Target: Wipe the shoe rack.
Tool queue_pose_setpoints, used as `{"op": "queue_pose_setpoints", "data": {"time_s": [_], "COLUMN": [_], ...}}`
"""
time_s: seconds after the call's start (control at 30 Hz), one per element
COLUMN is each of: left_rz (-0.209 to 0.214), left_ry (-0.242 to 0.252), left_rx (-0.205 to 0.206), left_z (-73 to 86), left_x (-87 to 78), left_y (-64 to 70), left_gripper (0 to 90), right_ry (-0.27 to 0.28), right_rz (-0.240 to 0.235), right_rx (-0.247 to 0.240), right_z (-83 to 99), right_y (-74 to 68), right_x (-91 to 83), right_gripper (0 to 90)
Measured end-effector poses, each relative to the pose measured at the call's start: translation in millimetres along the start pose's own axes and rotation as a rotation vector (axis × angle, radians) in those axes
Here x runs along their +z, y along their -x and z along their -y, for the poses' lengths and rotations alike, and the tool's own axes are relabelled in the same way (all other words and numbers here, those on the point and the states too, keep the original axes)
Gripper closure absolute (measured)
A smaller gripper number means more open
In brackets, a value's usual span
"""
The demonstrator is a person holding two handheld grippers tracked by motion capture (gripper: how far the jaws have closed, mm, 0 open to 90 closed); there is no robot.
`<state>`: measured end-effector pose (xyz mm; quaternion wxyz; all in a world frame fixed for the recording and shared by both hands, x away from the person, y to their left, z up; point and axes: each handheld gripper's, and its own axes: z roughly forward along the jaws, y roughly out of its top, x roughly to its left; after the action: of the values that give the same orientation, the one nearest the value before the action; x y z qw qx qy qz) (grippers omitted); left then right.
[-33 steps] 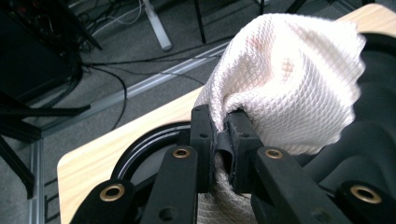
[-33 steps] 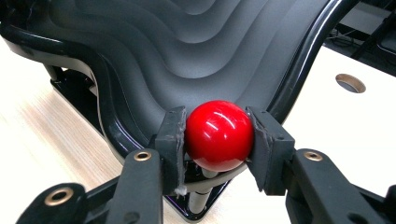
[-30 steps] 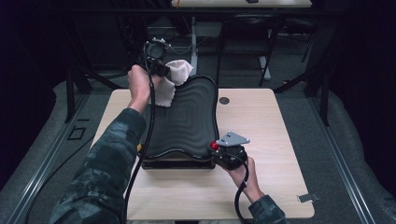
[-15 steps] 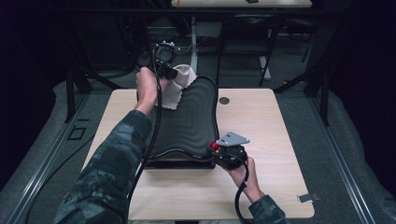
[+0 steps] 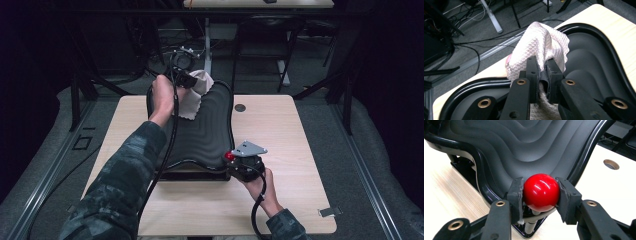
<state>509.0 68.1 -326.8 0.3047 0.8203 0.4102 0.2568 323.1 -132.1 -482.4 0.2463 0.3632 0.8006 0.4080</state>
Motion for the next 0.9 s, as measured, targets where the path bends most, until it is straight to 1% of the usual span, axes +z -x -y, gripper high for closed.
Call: {"op": "queue_pose_setpoints", "data": {"time_s": [0.13, 0.27, 0.5, 0.57, 0.63, 0.73, 0.9], "left_rz": [-0.002, -0.017, -0.05, -0.05, -0.058, -0.06, -0.058], "left_ry": [-0.001, -0.011, -0.013, -0.017, -0.021, -0.015, -0.016], "left_rx": [0.001, -0.004, -0.049, -0.058, -0.059, -0.073, -0.067], "left_z": [-3.2, -3.7, -1.2, -0.4, -0.1, -0.1, -1.4], "left_x": [8.6, 19.4, 31.5, 33.7, 36.2, 39.0, 39.7], "left_y": [7.7, 12.3, 11.5, 11.2, 12.0, 12.3, 11.5], "left_gripper": [83.4, 83.4, 83.4, 83.5, 83.5, 83.4, 83.4], "right_ry": [0.0, 0.0, 0.0, -0.001, -0.001, -0.001, -0.002], "right_rz": [0.0, -0.001, 0.0, 0.0, 0.001, 0.002, -0.005], "right_rx": [-0.001, -0.001, -0.003, -0.004, -0.003, -0.002, -0.001], "right_z": [0.0, 0.1, 0.1, 0.1, 0.1, 0.1, 0.0], "right_y": [0.0, 0.1, 0.1, 0.1, -0.2, -0.1, 0.3], "right_x": [-0.1, -0.1, -0.1, -0.1, -0.1, 0.0, -0.2], "right_gripper": [60.0, 60.1, 60.1, 60.1, 60.1, 60.1, 60.1]}}
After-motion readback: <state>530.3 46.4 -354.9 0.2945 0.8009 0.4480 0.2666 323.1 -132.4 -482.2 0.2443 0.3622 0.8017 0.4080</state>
